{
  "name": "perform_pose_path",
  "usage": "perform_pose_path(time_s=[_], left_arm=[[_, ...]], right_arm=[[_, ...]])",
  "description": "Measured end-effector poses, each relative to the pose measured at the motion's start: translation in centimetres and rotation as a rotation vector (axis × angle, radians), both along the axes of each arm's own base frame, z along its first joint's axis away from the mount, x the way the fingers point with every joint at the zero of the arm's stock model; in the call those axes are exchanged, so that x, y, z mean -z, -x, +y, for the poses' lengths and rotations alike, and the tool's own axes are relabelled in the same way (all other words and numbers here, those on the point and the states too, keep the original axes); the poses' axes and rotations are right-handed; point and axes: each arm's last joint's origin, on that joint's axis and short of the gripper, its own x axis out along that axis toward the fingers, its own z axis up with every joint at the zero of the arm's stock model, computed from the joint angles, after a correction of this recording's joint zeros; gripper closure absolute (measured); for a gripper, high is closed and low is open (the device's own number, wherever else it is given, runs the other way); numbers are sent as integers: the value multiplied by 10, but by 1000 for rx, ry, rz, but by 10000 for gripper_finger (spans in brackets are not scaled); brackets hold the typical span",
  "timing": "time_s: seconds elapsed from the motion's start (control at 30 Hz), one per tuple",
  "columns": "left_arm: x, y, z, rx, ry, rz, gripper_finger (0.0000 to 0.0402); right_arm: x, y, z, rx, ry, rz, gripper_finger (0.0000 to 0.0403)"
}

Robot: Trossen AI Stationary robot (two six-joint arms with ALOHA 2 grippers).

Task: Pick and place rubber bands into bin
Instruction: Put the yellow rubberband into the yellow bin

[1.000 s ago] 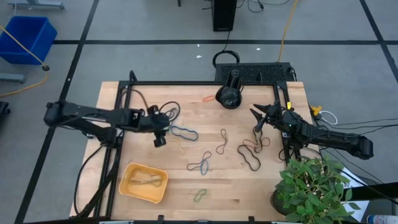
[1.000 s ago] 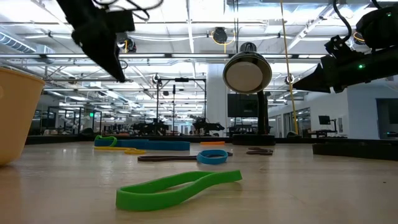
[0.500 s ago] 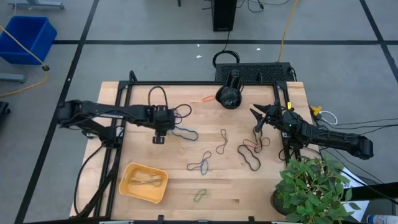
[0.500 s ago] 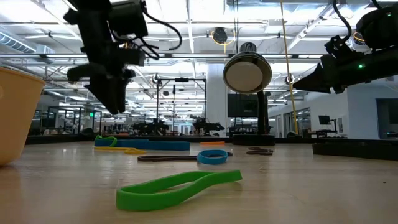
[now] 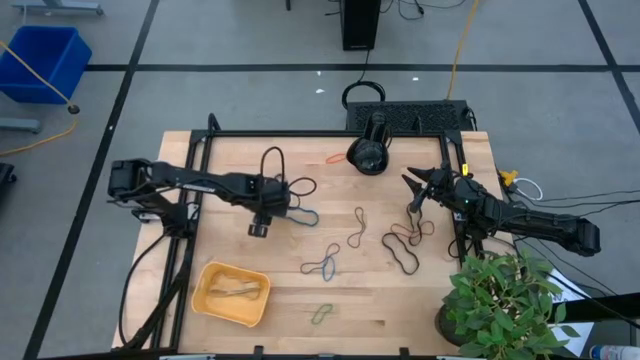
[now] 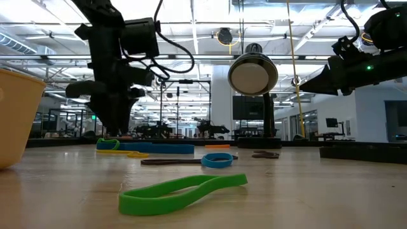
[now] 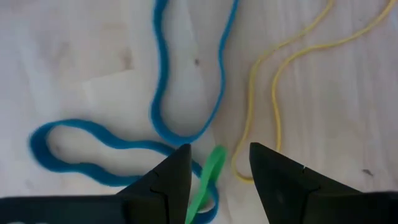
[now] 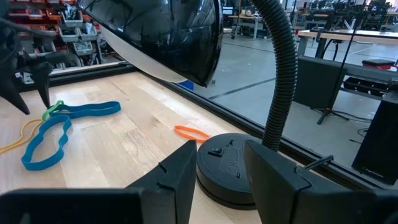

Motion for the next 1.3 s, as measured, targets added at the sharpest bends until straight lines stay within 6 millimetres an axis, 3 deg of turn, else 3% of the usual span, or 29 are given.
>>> perform_pose_path(time_s=[0.53,0.97,1.3], left_arm=[[26,-11,-11,37,53,61,232],[34,-13,-13,10,115,87,233],[35,-12,-14,-21,153,90,327]], right_arm=[[0,0,0,0,-1,3,273],[3,0,0,0,-11,27,273],[3,0,0,0,-10,28,273]])
